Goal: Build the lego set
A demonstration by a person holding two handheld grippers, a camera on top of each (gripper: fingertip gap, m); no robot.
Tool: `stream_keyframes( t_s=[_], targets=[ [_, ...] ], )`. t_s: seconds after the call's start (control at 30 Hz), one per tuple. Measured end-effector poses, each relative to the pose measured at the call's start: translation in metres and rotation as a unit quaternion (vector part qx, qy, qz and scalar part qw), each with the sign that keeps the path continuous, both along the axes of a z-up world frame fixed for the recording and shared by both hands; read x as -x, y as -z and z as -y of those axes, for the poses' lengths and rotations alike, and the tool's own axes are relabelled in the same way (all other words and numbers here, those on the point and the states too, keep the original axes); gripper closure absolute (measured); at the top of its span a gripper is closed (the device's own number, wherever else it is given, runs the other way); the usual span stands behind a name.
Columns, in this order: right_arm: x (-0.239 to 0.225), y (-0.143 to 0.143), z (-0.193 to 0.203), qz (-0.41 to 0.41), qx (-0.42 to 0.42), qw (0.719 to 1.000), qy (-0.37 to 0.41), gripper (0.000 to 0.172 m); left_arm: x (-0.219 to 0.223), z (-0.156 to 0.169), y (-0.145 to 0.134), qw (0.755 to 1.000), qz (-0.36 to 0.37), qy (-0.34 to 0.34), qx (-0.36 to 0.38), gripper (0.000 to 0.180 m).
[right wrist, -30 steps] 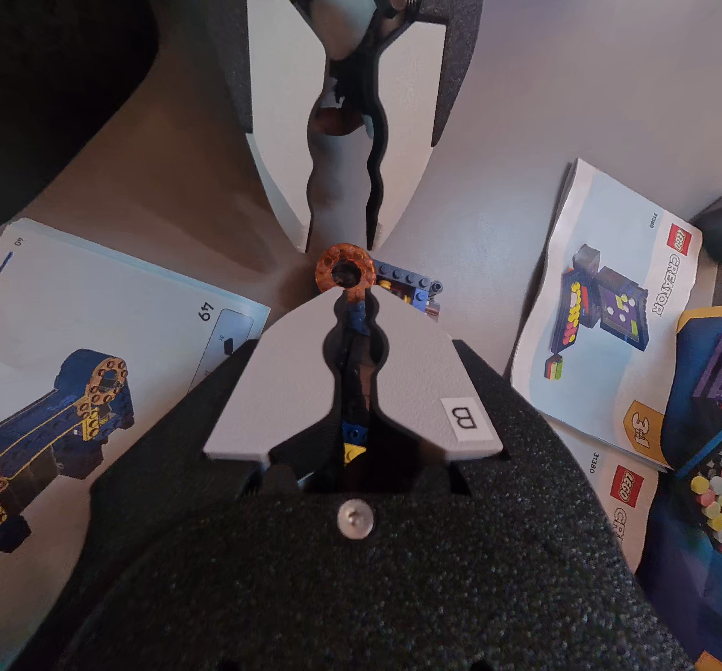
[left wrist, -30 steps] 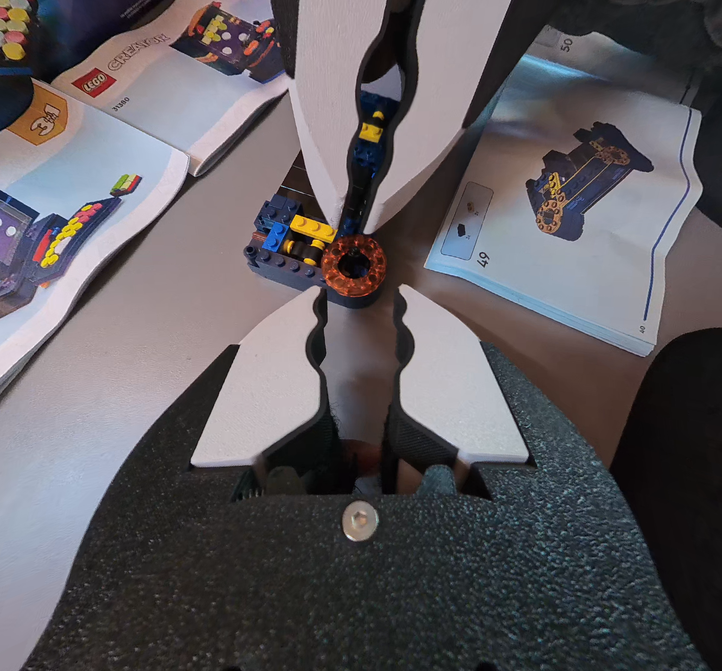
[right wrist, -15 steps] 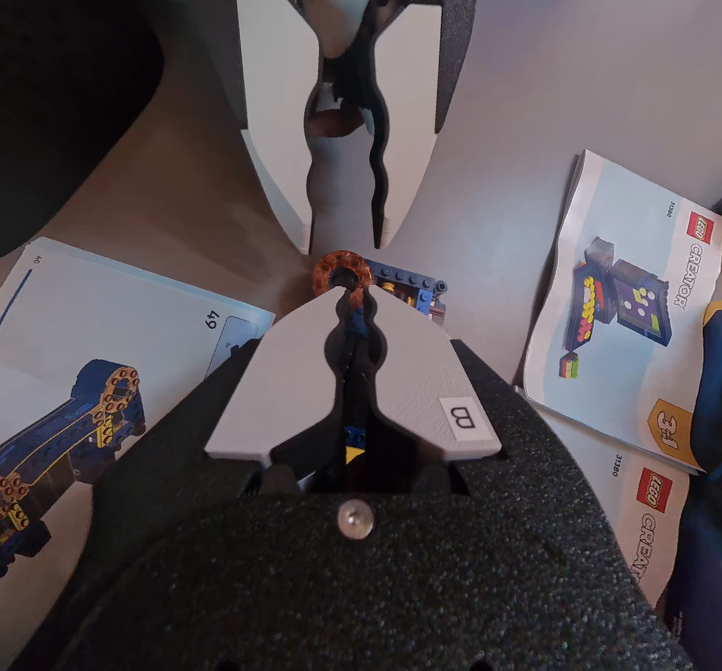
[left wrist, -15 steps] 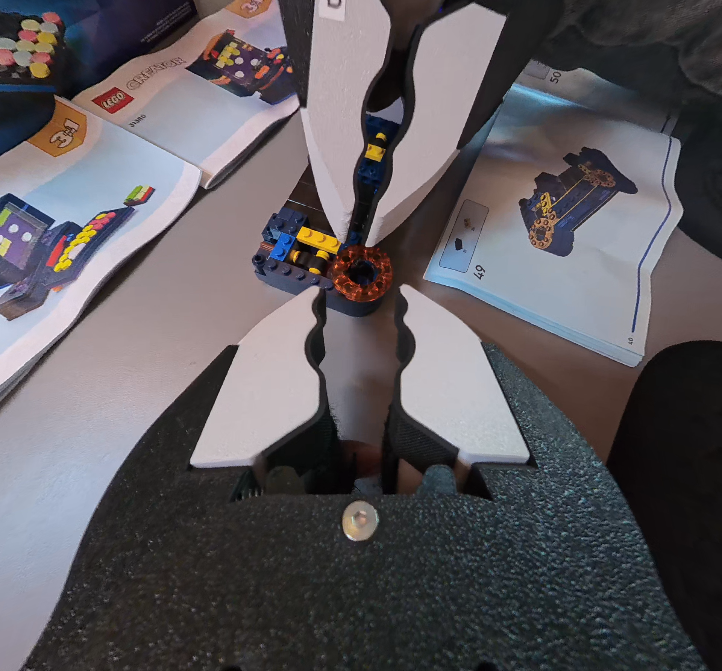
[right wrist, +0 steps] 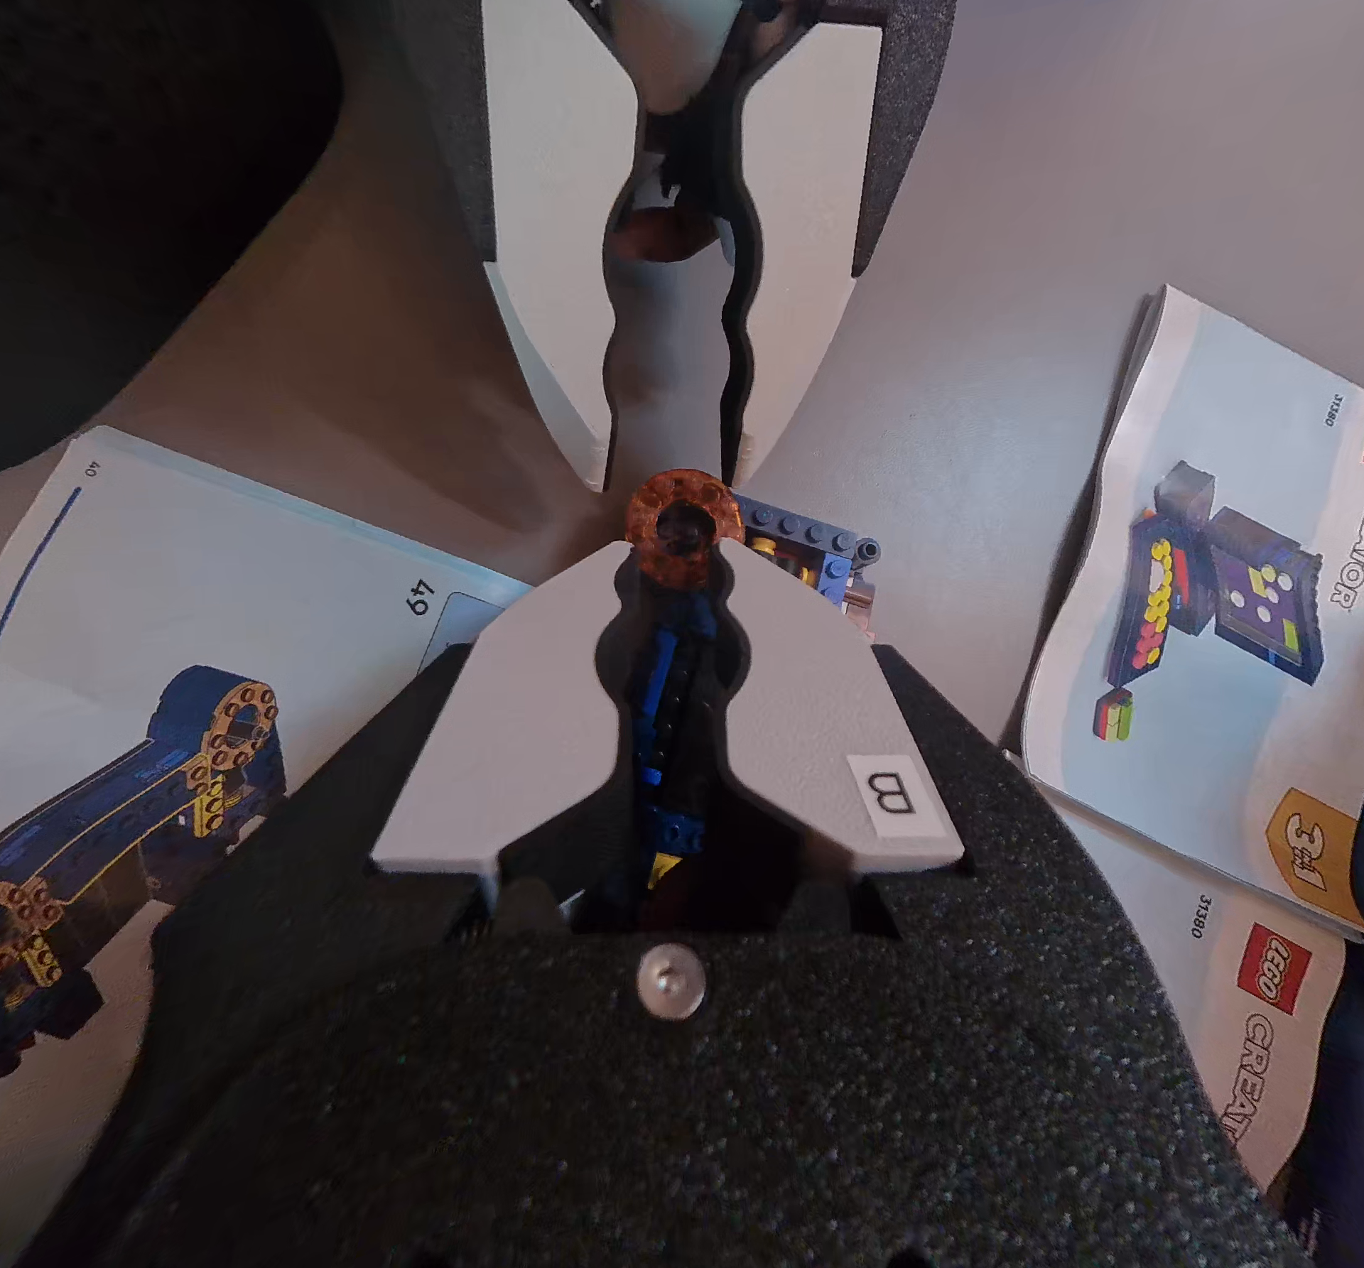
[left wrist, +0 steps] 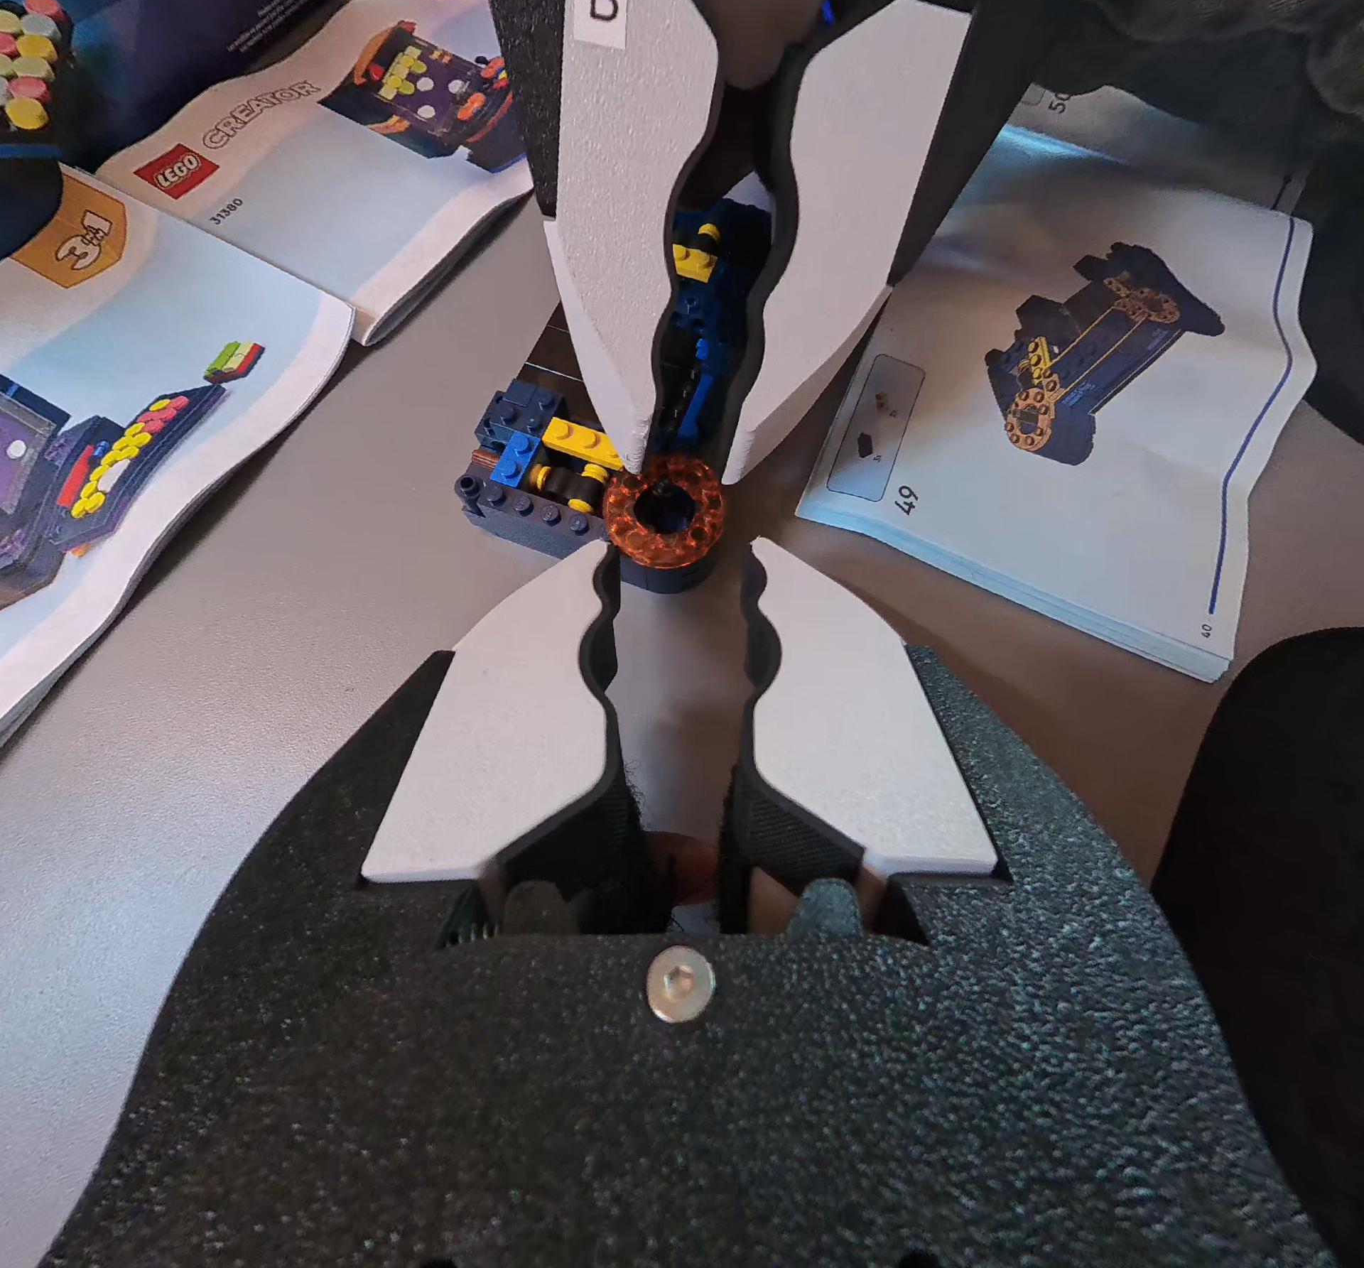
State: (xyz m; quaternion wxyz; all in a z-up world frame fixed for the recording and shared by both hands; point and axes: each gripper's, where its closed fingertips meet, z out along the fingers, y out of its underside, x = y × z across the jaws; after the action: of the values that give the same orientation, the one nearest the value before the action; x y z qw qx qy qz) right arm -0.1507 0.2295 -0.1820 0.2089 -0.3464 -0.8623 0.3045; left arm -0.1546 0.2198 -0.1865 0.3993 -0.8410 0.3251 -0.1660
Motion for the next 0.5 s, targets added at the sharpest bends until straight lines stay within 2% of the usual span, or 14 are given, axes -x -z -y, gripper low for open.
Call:
stream_keyframes(
  t_s=[0.2, 0.37, 0.5],
  targets=[
    [-0.001, -0.002, -0.001, 0.000, 0.000, 1.000, 0.002, 0.155, 0.003, 0.001, -0.001, 1.000, -0.002, -0.002, 0.000, 0.149],
    [-0.001, -0.008, -0.001, -0.009, 0.016, 1.000, 0.007, 0.156, 0.007, -0.002, -0.012, 1.000, 0.016, -0.014, -0.023, 0.152],
    [0.004, -0.008, -0.007, -0.011, 0.017, 0.999, 0.032, 0.170, 0.004, -0.006, -0.016, 0.999, 0.024, -0.017, -0.042, 0.167]
  ],
)
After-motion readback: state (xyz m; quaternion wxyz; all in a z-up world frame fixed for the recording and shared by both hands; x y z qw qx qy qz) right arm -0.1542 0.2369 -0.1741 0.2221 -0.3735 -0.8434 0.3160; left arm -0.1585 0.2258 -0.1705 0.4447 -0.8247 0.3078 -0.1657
